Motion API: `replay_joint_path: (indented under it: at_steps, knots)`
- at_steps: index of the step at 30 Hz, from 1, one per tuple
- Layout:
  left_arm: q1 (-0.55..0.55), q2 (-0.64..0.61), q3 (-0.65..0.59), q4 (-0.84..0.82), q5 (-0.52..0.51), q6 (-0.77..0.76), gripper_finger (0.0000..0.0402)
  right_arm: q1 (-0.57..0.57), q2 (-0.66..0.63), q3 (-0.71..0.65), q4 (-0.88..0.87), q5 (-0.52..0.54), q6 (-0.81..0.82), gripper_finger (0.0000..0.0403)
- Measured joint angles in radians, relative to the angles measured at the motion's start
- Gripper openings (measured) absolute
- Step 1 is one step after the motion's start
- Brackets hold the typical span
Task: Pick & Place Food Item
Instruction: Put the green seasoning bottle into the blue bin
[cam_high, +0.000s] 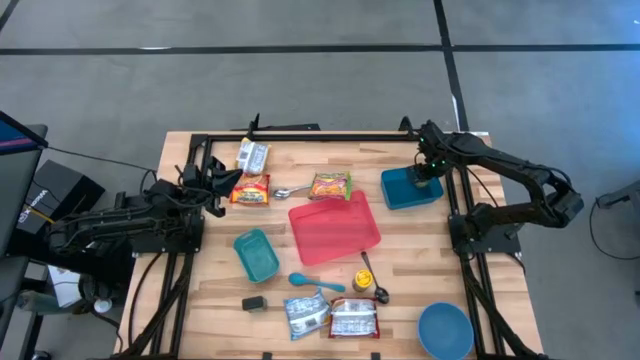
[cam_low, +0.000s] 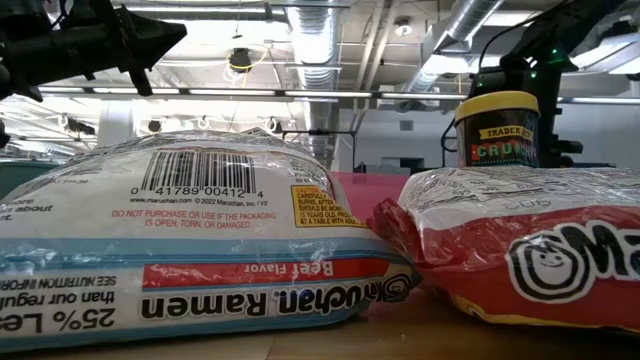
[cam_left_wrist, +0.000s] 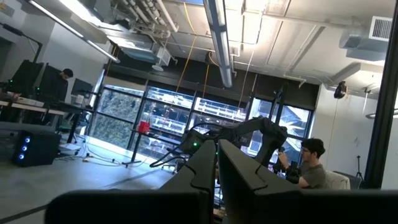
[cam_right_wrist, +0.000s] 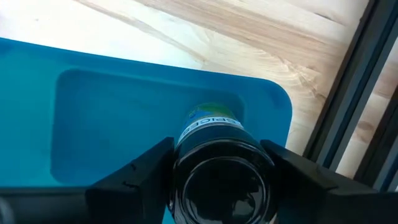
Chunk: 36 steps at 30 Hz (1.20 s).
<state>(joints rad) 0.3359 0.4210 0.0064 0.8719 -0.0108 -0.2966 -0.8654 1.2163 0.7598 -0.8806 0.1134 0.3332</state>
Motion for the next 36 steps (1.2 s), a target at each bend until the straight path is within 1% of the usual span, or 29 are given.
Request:
replay_joint_path:
  at_steps: [4,36]
  knots:
    - [0.0,0.0,0.0,0.0,0.0,0.0,0.0012,0.0,0.0,0.0,-0.001,0.0,0.004,0.023]
    - [0.0,0.0,0.0,0.0,0.0,0.0,0.0012,0.0,0.0,0.0,0.005,0.0,0.007,0.0228]
